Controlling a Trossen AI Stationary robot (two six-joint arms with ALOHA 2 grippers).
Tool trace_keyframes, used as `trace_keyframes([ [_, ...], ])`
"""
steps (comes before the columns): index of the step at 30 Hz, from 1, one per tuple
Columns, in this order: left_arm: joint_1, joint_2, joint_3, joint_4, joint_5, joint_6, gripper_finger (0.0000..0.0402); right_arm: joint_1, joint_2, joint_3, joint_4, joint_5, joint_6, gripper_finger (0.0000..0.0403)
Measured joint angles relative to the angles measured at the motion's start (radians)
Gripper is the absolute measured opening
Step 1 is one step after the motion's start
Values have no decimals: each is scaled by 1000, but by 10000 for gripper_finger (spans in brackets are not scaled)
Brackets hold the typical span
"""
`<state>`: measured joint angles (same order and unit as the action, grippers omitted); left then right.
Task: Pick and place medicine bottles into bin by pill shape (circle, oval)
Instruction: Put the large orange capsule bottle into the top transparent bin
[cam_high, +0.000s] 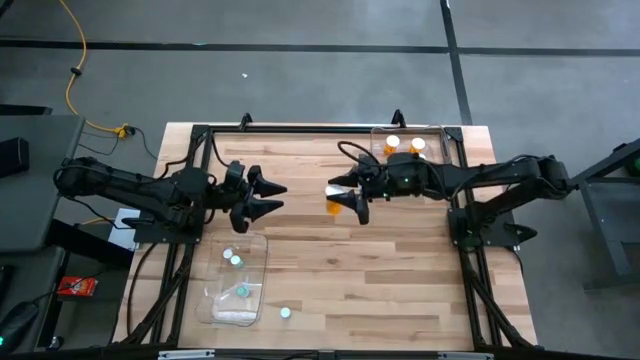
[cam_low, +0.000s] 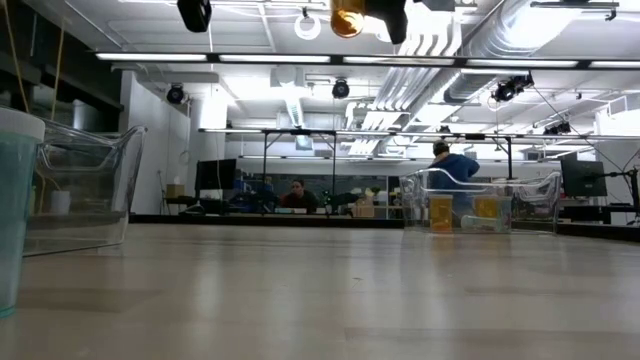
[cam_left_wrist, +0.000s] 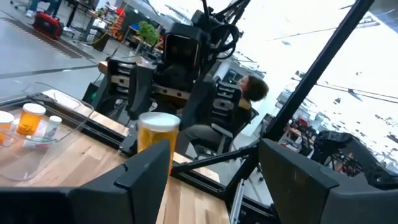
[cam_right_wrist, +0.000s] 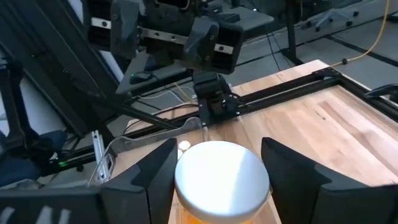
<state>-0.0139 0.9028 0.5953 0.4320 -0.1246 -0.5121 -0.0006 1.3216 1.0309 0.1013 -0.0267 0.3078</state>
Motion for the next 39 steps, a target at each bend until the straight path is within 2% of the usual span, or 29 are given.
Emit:
trace_keyframes([
  [11, 0, 0, 0, 0, -1, 7, 236, -12, -14, 0, -35, 2, -38, 196],
  [17, 0, 0, 0, -1, -1, 7, 236, -130, -121, 1, -332, 236, -108, 198],
  [20, 0, 0, 0, -1, -3, 10, 236, -218, -156, 1, -494, 296, -121, 199],
  [23, 0, 0, 0, -1, -16, 10, 236, -305, -167, 1, -552, 340, -166, 199],
  [26, 1, 0, 0, -1, -20, 10, 236, -390, -170, -47, -470, 360, -181, 200],
  [31, 1, 0, 0, -1, -21, 8, 236, -489, -188, -293, -216, 341, -99, 200],
  [35, 1, 0, 0, -1, -25, 10, 236, -538, -188, -416, -65, 334, -47, 200],
  [37, 1, 0, 0, -1, -41, 9, 236, -548, -176, -461, -35, 351, -20, 200],
  [39, 1, 0, 0, -1, -46, 10, 236, -551, -165, -496, 3, 412, -19, 200],
])
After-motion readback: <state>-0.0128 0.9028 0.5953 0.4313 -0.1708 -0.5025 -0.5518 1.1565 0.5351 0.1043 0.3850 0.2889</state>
